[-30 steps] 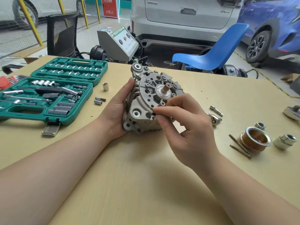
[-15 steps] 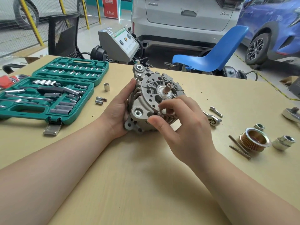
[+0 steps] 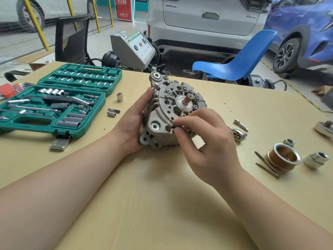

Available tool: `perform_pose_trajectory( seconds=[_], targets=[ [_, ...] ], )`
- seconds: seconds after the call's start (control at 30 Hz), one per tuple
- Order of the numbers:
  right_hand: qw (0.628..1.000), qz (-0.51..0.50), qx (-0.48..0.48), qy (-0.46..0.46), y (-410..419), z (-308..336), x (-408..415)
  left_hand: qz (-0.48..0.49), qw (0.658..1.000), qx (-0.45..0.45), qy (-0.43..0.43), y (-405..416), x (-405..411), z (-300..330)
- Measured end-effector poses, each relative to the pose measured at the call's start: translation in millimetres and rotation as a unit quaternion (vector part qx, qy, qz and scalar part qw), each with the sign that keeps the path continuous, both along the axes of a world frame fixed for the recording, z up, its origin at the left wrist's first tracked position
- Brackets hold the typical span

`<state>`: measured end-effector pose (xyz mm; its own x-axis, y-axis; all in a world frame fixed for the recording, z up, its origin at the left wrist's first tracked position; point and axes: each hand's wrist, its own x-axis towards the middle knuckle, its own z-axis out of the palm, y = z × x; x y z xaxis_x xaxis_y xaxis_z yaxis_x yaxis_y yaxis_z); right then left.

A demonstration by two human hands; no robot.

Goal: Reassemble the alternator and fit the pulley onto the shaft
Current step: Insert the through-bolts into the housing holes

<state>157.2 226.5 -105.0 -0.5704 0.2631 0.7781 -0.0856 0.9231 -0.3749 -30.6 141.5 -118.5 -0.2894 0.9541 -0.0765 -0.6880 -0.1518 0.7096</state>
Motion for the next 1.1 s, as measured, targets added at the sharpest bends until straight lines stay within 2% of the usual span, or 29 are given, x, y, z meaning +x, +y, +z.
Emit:
perform_pose_trajectory(
  seconds=[0.13,0.3,0.37,0.43,0.5,0.57,0.6,0.67,0.73,0.8,0.87,0.97,1.03,1.1],
  targets=[
    [0.998,-0.055,-0.038,0.001,-2.4,1.0,-3.5,0.003,1.000,-0.003,0.001,-0.1,-0.4,0.1],
    [0.999,0.027,-0.042,-0.006,-0.9,0.1,2.9,0.004,1.000,0.001,-0.001,-0.7,-0.6,-0.8],
    [0.999,0.003,-0.046,-0.015,-3.2,-0.1,-1.1,0.007,1.000,0.002,-0.001,-0.8,-0.7,-0.4],
    [0.996,-0.043,-0.077,-0.028,-4.1,-0.2,-3.4,0.006,1.000,0.001,0.003,-0.3,-0.6,-0.1],
    [0.987,-0.038,-0.154,-0.023,-3.1,0.3,-1.2,0.008,1.000,0.003,0.000,0.2,-0.6,-0.3],
    [0.949,0.040,-0.312,0.026,0.8,4.6,3.8,0.009,1.000,0.006,-0.002,0.3,-0.6,-0.2],
    [0.906,0.094,-0.410,0.048,4.3,8.3,7.0,0.008,1.000,0.007,-0.001,0.2,-0.4,0.1],
    [0.782,0.220,-0.582,0.042,12.1,15.9,13.4,0.008,1.000,0.008,0.001,0.0,0.0,0.7],
    [0.680,0.319,-0.660,0.008,18.1,21.3,17.2,0.009,1.000,0.005,0.006,-0.4,0.6,0.7],
    [0.625,0.374,-0.686,-0.005,21.3,21.2,19.9,0.008,1.000,0.003,0.012,-0.9,0.9,0.7],
    [0.596,0.404,-0.694,-0.007,21.9,19.8,21.5,0.003,1.000,0.007,0.011,-0.9,1.1,0.8],
    [0.578,0.435,-0.691,-0.016,23.9,19.6,21.4,-0.003,1.000,0.011,0.010,-0.5,1.3,1.3],
    [0.579,0.444,-0.683,-0.026,24.6,19.6,21.0,-0.005,1.000,0.011,0.017,-0.6,1.5,1.5],
    [0.596,0.439,-0.672,-0.031,23.2,18.9,20.9,-0.008,1.000,0.013,0.018,-1.1,1.6,2.0]
  ],
)
